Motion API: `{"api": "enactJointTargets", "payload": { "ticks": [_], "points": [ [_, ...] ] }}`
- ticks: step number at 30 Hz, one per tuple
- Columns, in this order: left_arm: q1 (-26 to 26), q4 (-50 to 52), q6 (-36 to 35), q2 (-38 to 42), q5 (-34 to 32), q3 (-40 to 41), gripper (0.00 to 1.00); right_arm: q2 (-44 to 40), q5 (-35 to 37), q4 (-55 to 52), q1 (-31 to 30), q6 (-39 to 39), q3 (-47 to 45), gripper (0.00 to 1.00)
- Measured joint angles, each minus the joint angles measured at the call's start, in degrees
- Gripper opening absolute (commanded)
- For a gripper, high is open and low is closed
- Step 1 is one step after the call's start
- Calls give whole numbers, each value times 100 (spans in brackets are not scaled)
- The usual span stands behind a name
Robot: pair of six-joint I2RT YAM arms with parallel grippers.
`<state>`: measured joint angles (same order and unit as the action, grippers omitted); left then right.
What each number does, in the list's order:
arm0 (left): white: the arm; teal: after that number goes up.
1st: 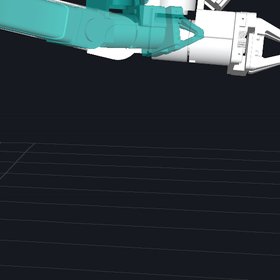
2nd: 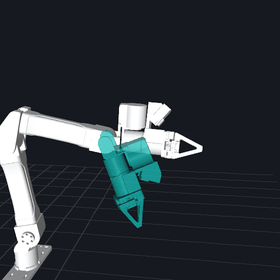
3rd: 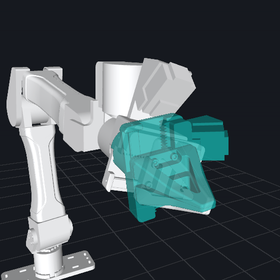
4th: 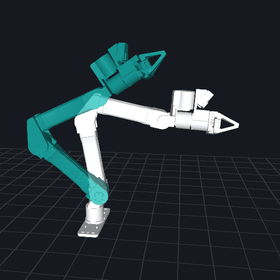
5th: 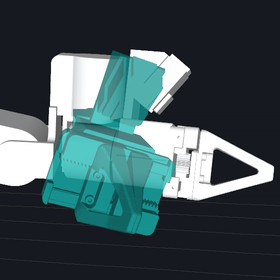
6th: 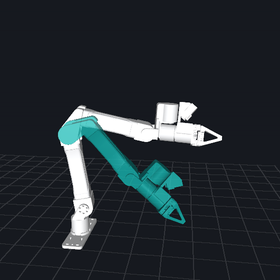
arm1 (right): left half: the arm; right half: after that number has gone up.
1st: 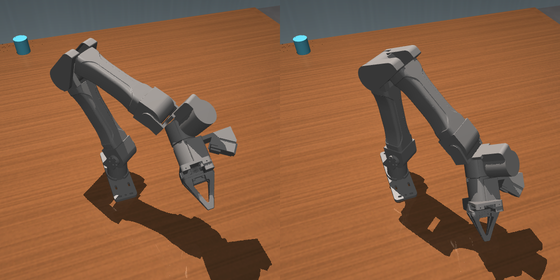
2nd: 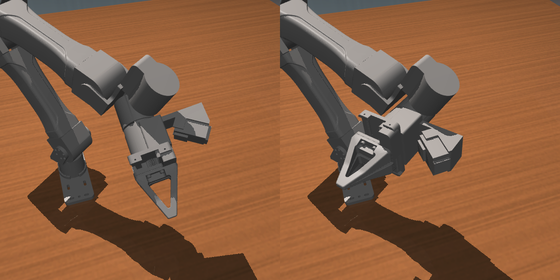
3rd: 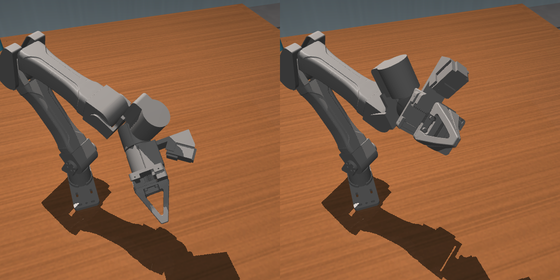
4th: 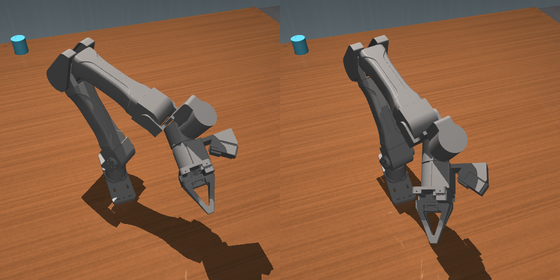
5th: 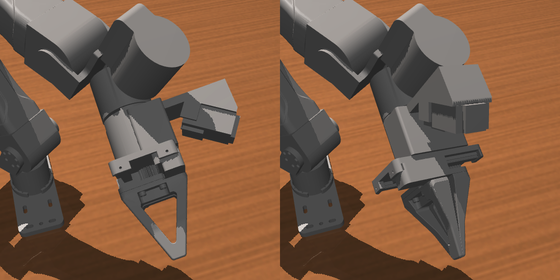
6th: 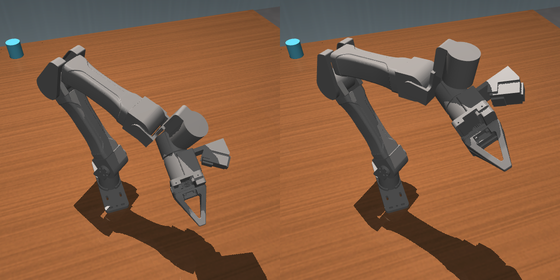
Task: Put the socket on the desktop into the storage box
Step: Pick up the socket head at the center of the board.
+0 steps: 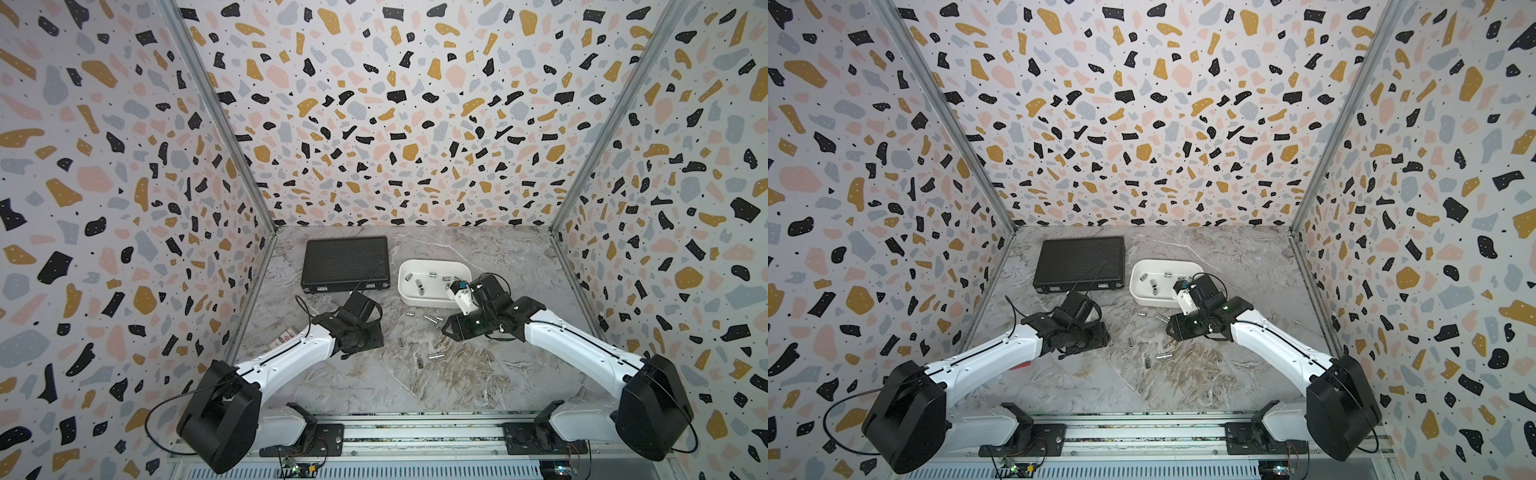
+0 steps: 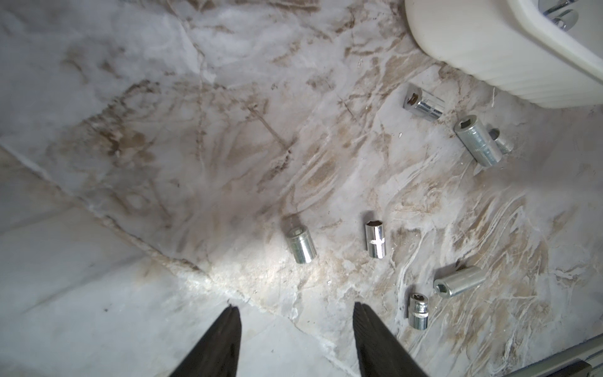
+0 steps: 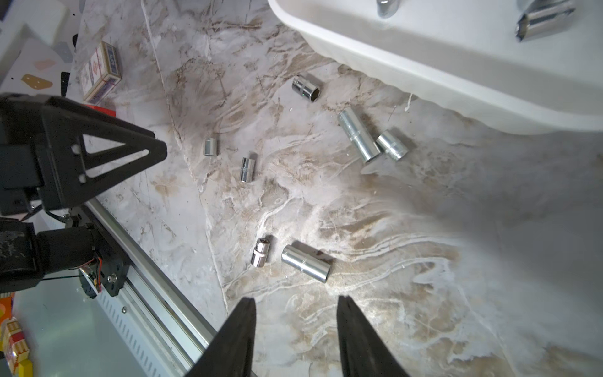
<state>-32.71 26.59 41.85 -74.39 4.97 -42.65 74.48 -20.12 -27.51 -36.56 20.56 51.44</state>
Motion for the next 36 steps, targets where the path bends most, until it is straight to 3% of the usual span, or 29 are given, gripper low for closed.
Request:
{"api": "enactJointTargets", "payload": {
  "ticks": [9, 36],
  "points": [
    [-11, 0, 83, -348, -87, -146, 56, -533, 48, 269, -280, -142, -501, 48],
    [-170, 260, 107, -1709, -282, -863, 49, -555, 197, 535, -387, -101, -748, 47]
  ]
}}
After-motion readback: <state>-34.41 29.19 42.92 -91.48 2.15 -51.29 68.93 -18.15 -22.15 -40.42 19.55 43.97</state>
